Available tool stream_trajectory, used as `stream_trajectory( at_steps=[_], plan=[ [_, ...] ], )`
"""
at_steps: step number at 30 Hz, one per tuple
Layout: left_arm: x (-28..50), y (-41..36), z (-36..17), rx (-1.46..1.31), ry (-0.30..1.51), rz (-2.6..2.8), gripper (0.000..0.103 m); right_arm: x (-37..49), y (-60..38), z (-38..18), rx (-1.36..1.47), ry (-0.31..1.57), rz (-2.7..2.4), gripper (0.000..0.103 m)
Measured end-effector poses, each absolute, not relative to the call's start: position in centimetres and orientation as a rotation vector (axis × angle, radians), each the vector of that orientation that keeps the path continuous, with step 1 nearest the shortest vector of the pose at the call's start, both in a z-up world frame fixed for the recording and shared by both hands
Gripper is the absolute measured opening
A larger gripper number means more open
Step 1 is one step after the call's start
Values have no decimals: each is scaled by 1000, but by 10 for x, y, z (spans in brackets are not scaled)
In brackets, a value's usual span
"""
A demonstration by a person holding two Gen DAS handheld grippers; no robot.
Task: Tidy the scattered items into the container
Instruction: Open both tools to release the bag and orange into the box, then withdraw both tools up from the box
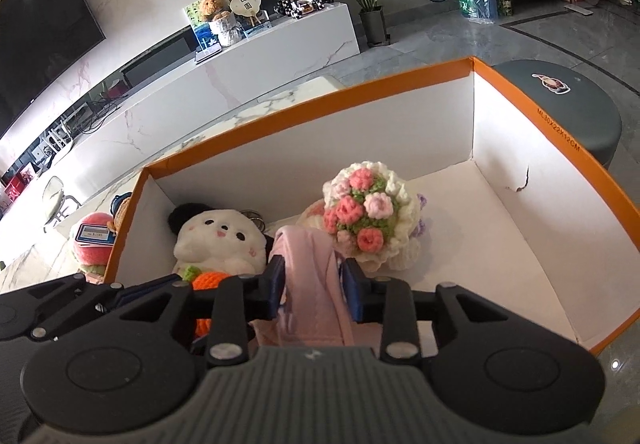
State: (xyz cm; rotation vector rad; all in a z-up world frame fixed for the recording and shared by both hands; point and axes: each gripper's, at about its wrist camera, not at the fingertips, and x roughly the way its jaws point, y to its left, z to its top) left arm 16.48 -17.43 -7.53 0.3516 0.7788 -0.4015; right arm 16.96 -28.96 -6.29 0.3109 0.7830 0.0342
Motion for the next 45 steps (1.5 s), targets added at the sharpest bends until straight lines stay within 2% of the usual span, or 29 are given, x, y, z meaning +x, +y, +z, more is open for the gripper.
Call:
stream_trajectory(
  at_steps=[2, 4, 6, 9, 11, 13, 17, 27, 45],
  plan=[
    [165, -174, -75, 353, 778, -393, 67, 168, -289, -62, 298, 776, 30, 39],
    [165, -174, -75, 354, 779, -387, 67, 168, -288, -62, 287, 771, 26, 42],
    [165, -175, -75, 350, 785, -383, 67, 167, -288, -60, 282, 762, 17, 51],
    [164, -175, -74, 344, 782, -377, 68, 165, -289, -58, 279, 740, 3, 56],
    [162, -175, -72, 348, 766, -364, 74, 163, -289, -57, 282, 722, -4, 62],
    [157, -176, -68, 357, 730, -342, 84, 160, -291, -55, 288, 701, -13, 72],
    [149, -176, -57, 363, 673, -342, 88, 155, -296, -50, 310, 654, -23, 81],
    [128, -165, -31, 365, 588, -307, 88, 136, -301, -38, 336, 511, -71, 88],
    [92, -100, 4, 252, 515, -217, 88, 87, -266, -20, 221, 304, -110, 90]
  ],
)
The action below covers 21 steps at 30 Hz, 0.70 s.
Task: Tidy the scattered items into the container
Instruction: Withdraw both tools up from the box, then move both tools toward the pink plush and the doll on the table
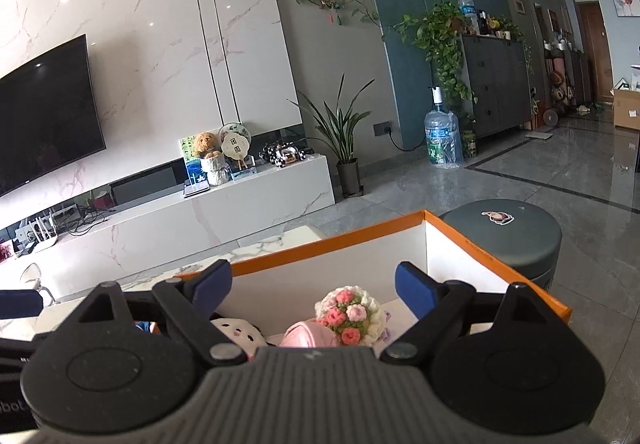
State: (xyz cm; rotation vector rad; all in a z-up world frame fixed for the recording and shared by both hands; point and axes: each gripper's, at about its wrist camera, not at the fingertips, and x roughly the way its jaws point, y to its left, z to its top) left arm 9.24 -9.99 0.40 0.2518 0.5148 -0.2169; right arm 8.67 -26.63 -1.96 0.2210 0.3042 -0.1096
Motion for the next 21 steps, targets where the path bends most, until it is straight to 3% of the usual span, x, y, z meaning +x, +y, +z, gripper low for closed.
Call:
stream_trajectory(
  at_steps=[21],
  plan=[
    [74, 26, 2, 42, 501, -44, 88, 57, -163, 4, -2, 328, 51, 93]
  ],
)
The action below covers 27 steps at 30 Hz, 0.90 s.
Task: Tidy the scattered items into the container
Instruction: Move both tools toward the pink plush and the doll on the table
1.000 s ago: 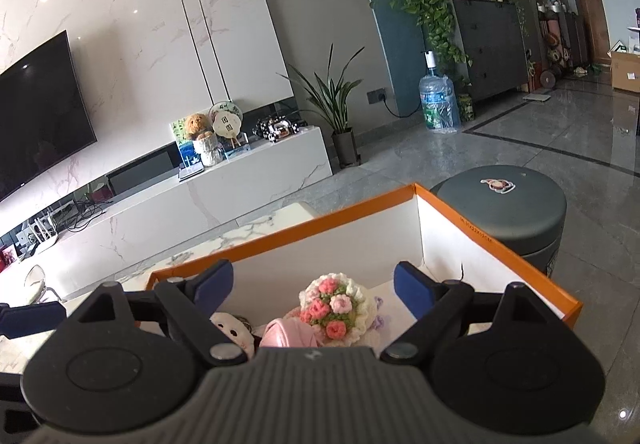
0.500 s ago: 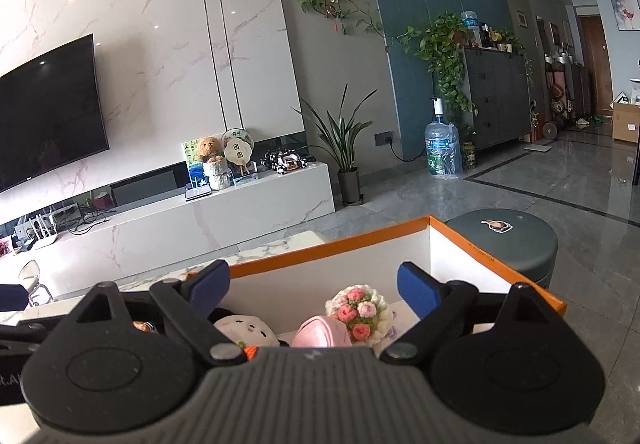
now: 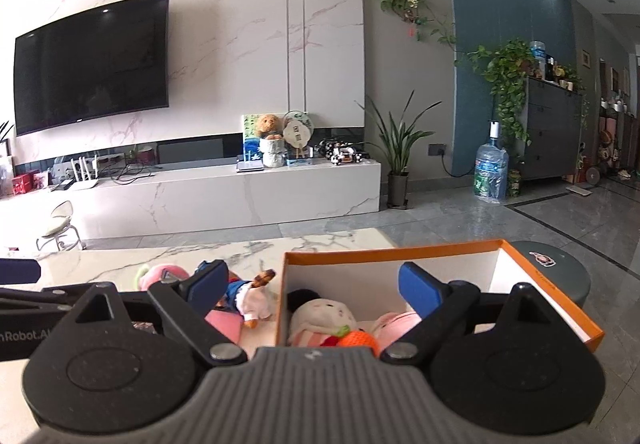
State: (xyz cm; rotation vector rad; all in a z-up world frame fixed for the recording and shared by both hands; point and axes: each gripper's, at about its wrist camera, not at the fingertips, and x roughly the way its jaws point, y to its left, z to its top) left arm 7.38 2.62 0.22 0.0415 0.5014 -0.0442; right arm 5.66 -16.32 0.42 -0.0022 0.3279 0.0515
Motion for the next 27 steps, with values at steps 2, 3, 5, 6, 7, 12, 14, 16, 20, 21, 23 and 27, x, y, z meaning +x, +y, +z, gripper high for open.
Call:
stream_trajectory(
  at_steps=[2, 3, 5, 6, 7, 12, 14, 16, 20, 21, 23, 27],
  plan=[
    [73, 40, 0, 14, 504, -34, 88, 59, -149, 4, -33, 342, 73, 93],
    [73, 47, -2, 1, 505, -28, 88, 60, -142, 3, -49, 350, 84, 93],
    [73, 59, -5, -20, 509, -16, 88, 63, -131, 2, -76, 365, 104, 93],
    [74, 65, -7, -30, 511, -10, 88, 65, -125, 1, -90, 372, 112, 93],
    [75, 71, -9, -40, 514, -5, 88, 66, -120, 0, -102, 379, 119, 93],
    [79, 95, -20, -88, 526, 14, 88, 76, -93, -7, -149, 414, 153, 93],
    [81, 104, -26, -101, 533, 16, 88, 80, -80, -9, -166, 420, 172, 93],
    [85, 111, -31, -114, 541, 27, 88, 84, -67, -11, -185, 425, 189, 93],
    [96, 123, -37, -150, 551, 24, 88, 98, -53, -13, -214, 457, 208, 93],
    [99, 125, -38, -155, 551, 21, 88, 103, -51, -12, -217, 469, 213, 93],
    [105, 127, -39, -154, 552, 21, 88, 113, -50, -10, -223, 492, 219, 93],
    [123, 127, -42, -149, 571, 13, 88, 136, -49, -7, -242, 547, 220, 93]
  ],
)
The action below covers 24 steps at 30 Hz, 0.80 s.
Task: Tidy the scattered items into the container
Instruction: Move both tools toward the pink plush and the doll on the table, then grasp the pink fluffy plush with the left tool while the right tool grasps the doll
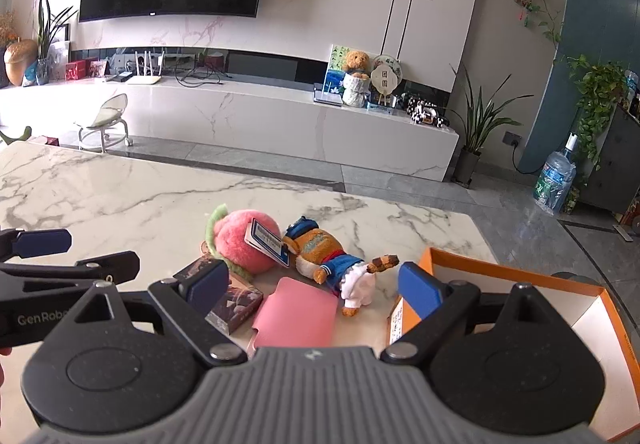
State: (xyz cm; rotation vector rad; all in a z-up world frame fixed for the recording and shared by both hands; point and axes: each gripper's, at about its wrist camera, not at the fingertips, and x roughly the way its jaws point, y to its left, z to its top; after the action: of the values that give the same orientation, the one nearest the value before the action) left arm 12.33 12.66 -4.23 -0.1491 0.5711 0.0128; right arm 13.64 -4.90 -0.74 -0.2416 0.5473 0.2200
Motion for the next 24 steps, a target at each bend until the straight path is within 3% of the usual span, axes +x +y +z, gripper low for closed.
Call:
stream_trajectory(
  at_steps=[12, 24],
  plan=[
    [182, 108, -47, -53, 607, -33, 88, 203, -54, -16, -303, 684, 271, 92],
    [240, 101, -82, 111, 709, -156, 88, 267, -31, -46, -566, 830, 436, 87]
  ],
)
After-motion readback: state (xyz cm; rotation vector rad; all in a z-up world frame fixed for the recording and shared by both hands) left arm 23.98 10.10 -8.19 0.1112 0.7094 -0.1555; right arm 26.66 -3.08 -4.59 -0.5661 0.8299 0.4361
